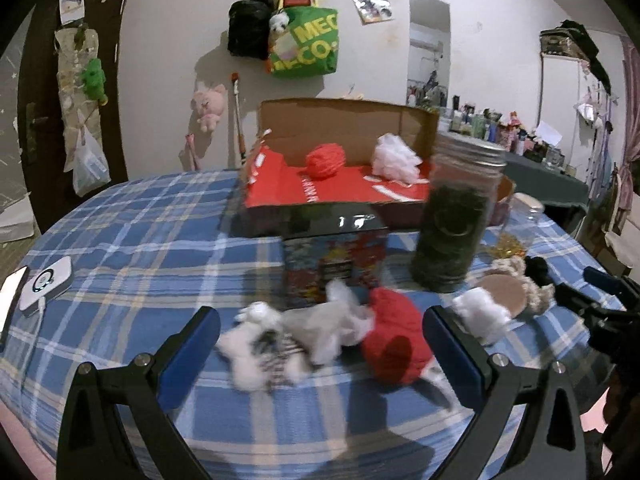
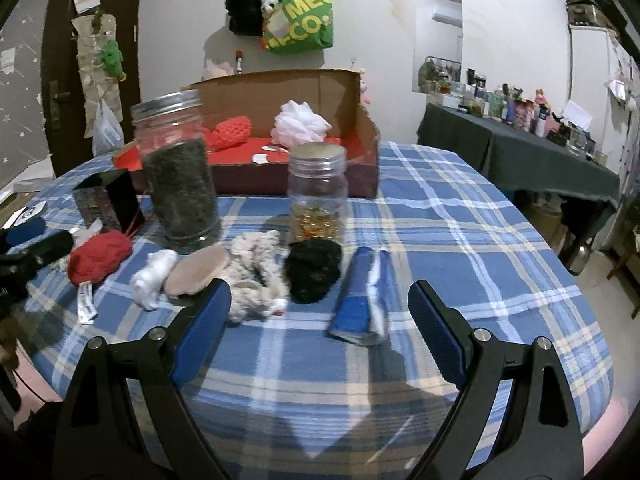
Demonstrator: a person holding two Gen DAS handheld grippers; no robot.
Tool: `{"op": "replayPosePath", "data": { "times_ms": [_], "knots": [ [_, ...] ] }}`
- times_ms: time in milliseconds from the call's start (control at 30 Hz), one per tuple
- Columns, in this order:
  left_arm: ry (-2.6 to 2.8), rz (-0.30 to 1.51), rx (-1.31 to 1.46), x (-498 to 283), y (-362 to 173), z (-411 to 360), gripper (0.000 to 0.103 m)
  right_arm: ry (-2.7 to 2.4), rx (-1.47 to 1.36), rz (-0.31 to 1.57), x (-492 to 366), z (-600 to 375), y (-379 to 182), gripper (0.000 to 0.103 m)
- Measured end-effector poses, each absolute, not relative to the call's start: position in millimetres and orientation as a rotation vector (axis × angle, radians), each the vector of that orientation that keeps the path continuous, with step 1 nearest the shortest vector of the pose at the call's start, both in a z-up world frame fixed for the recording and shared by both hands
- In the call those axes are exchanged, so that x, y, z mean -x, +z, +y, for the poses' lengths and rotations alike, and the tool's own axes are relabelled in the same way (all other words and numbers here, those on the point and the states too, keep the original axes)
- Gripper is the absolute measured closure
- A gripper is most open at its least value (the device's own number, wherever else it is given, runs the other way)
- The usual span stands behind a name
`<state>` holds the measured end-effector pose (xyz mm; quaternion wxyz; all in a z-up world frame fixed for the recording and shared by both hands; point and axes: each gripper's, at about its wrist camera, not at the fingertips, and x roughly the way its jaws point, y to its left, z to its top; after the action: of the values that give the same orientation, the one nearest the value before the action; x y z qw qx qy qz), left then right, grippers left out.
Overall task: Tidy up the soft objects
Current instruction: 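Withdraw both tools from the box toward the remaining items on the table, then grasp the blue tube with the right tool while the left tool approaches the white plush bunny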
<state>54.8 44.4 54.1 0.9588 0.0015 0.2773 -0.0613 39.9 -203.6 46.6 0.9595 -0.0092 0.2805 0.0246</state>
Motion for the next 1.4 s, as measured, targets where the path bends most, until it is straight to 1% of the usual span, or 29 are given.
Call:
{"op": "replayPosePath", "data": {
  "times_ms": [367, 433, 500, 533, 600, 633, 667, 700, 733, 767, 867, 1100, 1267, 1367, 1400],
  "knots": [
    [-0.094, 0.652, -0.054, -65.7, 39.4, 75.4, 0.0, 0.025, -0.035, 0.659, -57.7, -234.5, 39.4, 0.012],
    [-0.091, 0.665, -0.056, -68.3, 37.0, 78.8, 0.001, 0.032, -0.05, 0.672, -60.0, -238.1, 37.8, 0.017],
    [-0.087, 0.685, -0.06, -72.6, 34.0, 81.0, 0.005, 0.035, -0.054, 0.688, -62.9, -239.6, 36.6, 0.029],
    [-0.085, 0.694, -0.064, -74.8, 32.5, 81.4, 0.006, 0.033, -0.049, 0.695, -64.1, -239.3, 35.9, 0.033],
    [-0.096, 0.711, -0.064, -78.3, 29.4, 82.7, 0.013, 0.038, -0.046, 0.709, -66.3, -239.4, 34.2, 0.046],
    [-0.106, 0.719, -0.062, -80.4, 28.3, 83.1, 0.016, 0.04, -0.046, 0.713, -67.1, -239.8, 33.6, 0.049],
    [-0.12, 0.724, -0.058, -81.7, 27.1, 83.6, 0.025, 0.045, -0.046, 0.713, -67.3, -240.3, 33.2, 0.055],
    [-0.137, 0.73, -0.052, -82.5, 26.4, 83.9, 0.038, 0.051, -0.047, 0.713, -67.3, -240.7, 32.9, 0.065],
    [-0.157, 0.731, -0.043, -82.9, 26.4, 84.4, 0.043, 0.062, -0.052, 0.713, -67.0, -241.2, 32.8, 0.071],
    [-0.16, 0.73, -0.04, -82.5, 27.0, 85.5, 0.044, 0.071, -0.058, 0.712, -66.8, -241.6, 32.9, 0.076],
    [-0.157, 0.727, -0.034, -80.4, 29.3, 89.0, 0.045, 0.078, -0.067, 0.697, -64.4, -244.2, 35.2, 0.078],
    [-0.12, 0.691, -0.05, -68.0, 41.4, 100.1, 0.046, 0.074, -0.074, 0.623, -53.7, -249.5, 54.7, 0.078],
    [-0.119, 0.712, -0.044, -70.7, 35.8, 103.7, 0.046, 0.085, -0.061, 0.61, -52.8, -246.2, 58.9, 0.078],
    [-0.127, 0.719, -0.053, -68.9, 32.0, 103.4, 0.044, 0.086, -0.071, 0.632, -54.1, -247.6, 52.8, 0.078],
    [-0.13, 0.717, -0.055, -68.0, 31.2, 103.6, 0.041, 0.088, -0.078, 0.642, -53.8, -248.7, 50.2, 0.078]
  ]
}}
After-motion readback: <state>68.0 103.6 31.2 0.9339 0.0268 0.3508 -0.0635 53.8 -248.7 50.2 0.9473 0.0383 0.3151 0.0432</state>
